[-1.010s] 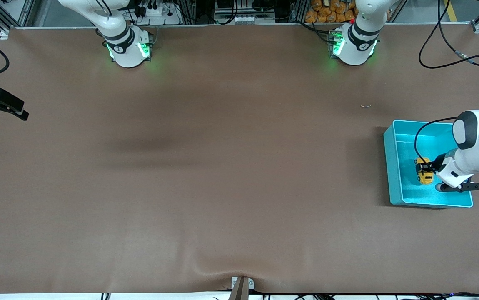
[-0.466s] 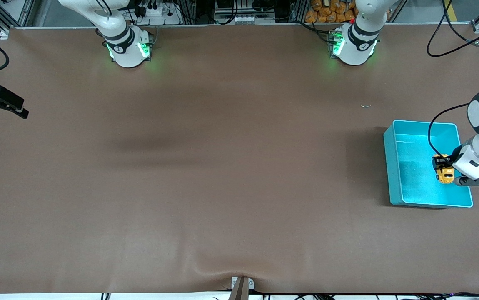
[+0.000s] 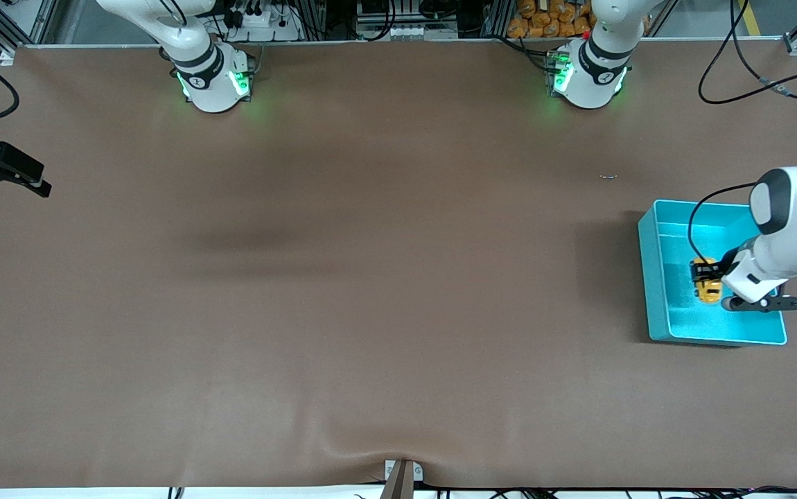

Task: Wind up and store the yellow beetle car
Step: 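Open the left gripper to drop the car in the bin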

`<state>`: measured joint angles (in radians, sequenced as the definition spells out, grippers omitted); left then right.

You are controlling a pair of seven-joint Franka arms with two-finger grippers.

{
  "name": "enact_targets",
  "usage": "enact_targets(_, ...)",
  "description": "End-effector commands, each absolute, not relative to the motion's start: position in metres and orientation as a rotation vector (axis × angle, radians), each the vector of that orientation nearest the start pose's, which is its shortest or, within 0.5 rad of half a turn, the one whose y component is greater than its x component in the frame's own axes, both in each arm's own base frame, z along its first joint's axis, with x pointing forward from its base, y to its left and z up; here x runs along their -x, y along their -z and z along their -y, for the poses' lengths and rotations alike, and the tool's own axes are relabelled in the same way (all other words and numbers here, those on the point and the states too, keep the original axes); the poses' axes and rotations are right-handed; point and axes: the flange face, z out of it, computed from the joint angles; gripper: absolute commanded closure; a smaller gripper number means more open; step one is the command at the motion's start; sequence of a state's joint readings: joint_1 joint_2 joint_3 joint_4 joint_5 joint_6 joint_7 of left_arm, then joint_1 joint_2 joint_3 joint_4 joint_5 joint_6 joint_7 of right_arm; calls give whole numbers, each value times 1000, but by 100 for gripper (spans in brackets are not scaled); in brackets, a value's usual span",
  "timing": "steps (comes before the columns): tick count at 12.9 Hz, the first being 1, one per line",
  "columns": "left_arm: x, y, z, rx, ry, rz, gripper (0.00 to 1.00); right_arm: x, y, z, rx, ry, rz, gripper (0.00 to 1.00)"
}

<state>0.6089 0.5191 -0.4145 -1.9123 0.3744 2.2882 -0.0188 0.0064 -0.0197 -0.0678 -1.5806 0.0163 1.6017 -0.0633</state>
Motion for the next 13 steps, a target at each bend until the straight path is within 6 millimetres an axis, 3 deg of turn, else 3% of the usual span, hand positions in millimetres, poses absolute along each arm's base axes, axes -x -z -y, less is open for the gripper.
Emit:
enact_targets(1,-610,-223,-142,3093,-96,-5,100,-549,-638,28,3129,66,22,0)
enact_targets(2,-612,-223,-143,3095,-86,-3,100,-548,-639,28,3129,66,24,0)
enact_targets(3,-612,-224,-142,3094,-83,-2,43,-548,-639,28,3129,64,24,0)
enact_targets(4,-614,-229,-140,3086,-76,-16,0,-547,-640,28,3129,66,24,0)
enact_targets(5,-616,-241,-138,3077,-50,-18,0,-548,-639,27,3129,64,24,0)
enact_targets(7,-621,-287,-132,3040,35,-32,0,-549,-638,24,3131,63,34,0)
enact_targets(10,-623,-371,-104,2972,88,-84,0,-548,-641,24,3131,70,36,0)
enact_targets(13,-624,-441,-82,2992,109,-55,0,-548,-641,23,3129,75,36,0)
